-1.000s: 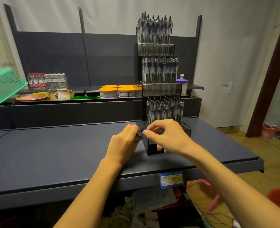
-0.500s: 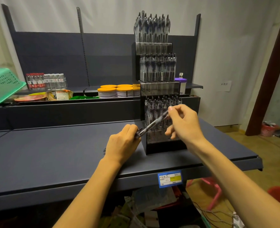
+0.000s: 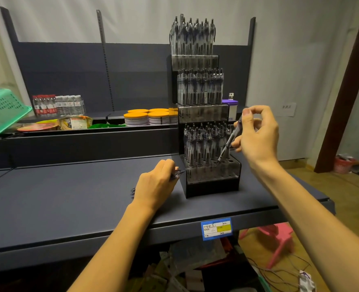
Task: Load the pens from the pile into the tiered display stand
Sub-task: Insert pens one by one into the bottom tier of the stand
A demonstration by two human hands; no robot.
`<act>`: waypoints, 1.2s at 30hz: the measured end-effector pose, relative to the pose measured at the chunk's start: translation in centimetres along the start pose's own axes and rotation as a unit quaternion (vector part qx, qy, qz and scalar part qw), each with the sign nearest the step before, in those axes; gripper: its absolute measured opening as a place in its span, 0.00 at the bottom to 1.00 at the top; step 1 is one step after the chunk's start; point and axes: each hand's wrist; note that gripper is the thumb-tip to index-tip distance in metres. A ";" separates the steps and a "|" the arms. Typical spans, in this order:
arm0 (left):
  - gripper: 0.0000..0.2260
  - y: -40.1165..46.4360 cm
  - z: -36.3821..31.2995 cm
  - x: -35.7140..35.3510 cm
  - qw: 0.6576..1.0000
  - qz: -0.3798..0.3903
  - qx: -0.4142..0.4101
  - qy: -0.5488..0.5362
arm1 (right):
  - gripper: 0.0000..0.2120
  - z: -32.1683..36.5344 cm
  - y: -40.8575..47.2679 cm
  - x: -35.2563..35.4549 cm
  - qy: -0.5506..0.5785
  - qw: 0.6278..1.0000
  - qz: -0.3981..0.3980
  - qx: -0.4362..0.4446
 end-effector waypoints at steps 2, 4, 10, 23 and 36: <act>0.11 0.0 0.0 0.0 1.000 0.001 0.003 0.007 | 0.06 -0.2 0.0 -0.3 -0.005 1.000 0.004 0.003; 0.13 0.0 0.0 0.1 1.000 0.002 0.002 0.006 | 0.06 -0.3 0.0 -0.4 -0.020 1.000 0.001 0.012; 0.16 0.0 0.0 0.0 1.000 0.013 0.002 -0.007 | 0.06 0.0 0.2 -0.6 -0.033 0.999 -0.005 0.032; 0.15 0.1 0.1 -0.2 1.000 0.020 0.002 -0.016 | 0.06 -1.0 0.9 -0.9 -0.173 0.976 0.129 -0.039; 0.08 0.0 0.0 0.0 1.000 0.012 0.011 0.002 | 0.08 -1.5 -0.2 -1.1 -0.193 0.971 0.136 -0.033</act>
Point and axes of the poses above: each hand's wrist, its own y-axis towards the middle knuckle, its own x-axis out of the back of the hand, z = x × y, and after that the axes turned 8 degrees about z, right-handed
